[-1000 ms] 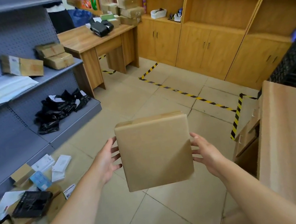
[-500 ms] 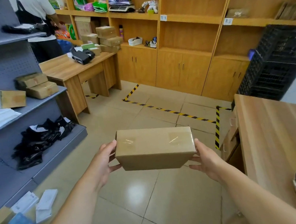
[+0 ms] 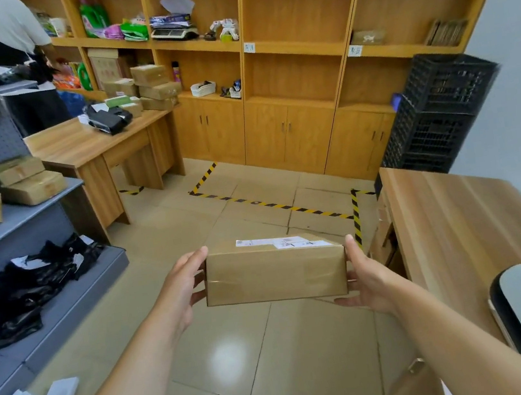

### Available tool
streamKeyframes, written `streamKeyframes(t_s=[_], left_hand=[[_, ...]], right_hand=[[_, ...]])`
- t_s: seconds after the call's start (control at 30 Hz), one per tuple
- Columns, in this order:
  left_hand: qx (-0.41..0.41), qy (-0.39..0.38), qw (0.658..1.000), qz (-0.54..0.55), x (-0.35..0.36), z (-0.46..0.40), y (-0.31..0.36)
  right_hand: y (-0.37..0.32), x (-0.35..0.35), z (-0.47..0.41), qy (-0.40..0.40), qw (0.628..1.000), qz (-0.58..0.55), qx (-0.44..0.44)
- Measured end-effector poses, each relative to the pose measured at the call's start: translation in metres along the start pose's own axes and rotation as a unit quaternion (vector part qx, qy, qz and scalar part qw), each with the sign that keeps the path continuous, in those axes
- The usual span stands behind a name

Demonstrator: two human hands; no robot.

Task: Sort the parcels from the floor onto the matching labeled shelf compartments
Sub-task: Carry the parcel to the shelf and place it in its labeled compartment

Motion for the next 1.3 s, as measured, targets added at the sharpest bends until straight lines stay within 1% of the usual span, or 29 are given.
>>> streamKeyframes(t_s=[0.1,0.2,0.3,0.4,0.53,0.73,0.83,1.03,1.1,1.17,1.23,1.27,1.3], left_hand=[[0.011,-0.028,1.000,-0.005,0.007,-0.003,0.003],[0.021,-0.048,0.999,-0.013,0.011,-0.005,0.006],[0.038,-0.061,0.997,-0.023,0.014,-0.006,0.011],[0.058,-0.064,0.996,-0.011,0.015,-0.005,0.017],[0.081,-0.073,0.994,-0.003,0.012,-0.007,0.022],[0.103,-0.085,0.991,0.014,0.005,-0.012,0.029],[0.114,-0.089,0.989,0.018,0.004,-0.014,0.034],[0.141,-0.105,0.984,0.022,0.011,-0.016,0.047],[0.151,-0.085,0.985,0.019,0.013,-0.018,0.049],[0.144,-0.018,0.989,0.016,0.010,-0.020,0.048],[0.098,0.061,0.993,0.023,0.005,-0.019,0.041],[0.069,0.082,0.994,0.028,0.007,-0.017,0.037],[0.049,0.084,0.995,0.033,0.010,-0.014,0.034]], right_hand=[[0.002,-0.006,0.003,-0.002,1.000,0.004,0.015],[0.001,-0.008,0.007,-0.003,1.000,0.006,0.006],[-0.006,-0.008,0.012,-0.006,0.999,-0.009,-0.035],[-0.013,-0.008,0.016,0.004,0.996,-0.030,-0.081],[-0.019,-0.005,0.017,0.008,0.993,-0.043,-0.113],[-0.021,0.003,0.021,0.002,0.992,-0.052,-0.117],[-0.021,0.009,0.026,-0.005,0.992,-0.039,-0.124],[-0.024,0.015,0.032,0.004,0.989,-0.039,-0.140],[-0.025,0.020,0.031,0.003,0.988,-0.049,-0.146],[-0.026,0.029,0.030,0.004,0.986,-0.063,-0.153],[-0.025,0.040,0.029,0.006,0.983,-0.092,-0.158],[-0.024,0.046,0.028,0.004,0.981,-0.110,-0.161],[-0.024,0.052,0.026,0.002,0.978,-0.128,-0.164]])
Point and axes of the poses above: each hand's wrist, its own z-axis away from the middle knuckle, its own x-axis out of the palm, y = z × x, the point moved 7 cm from there along -z, towards the middle knuckle, and after that the axes turned 5 degrees about -z, right-handed, at the moved point
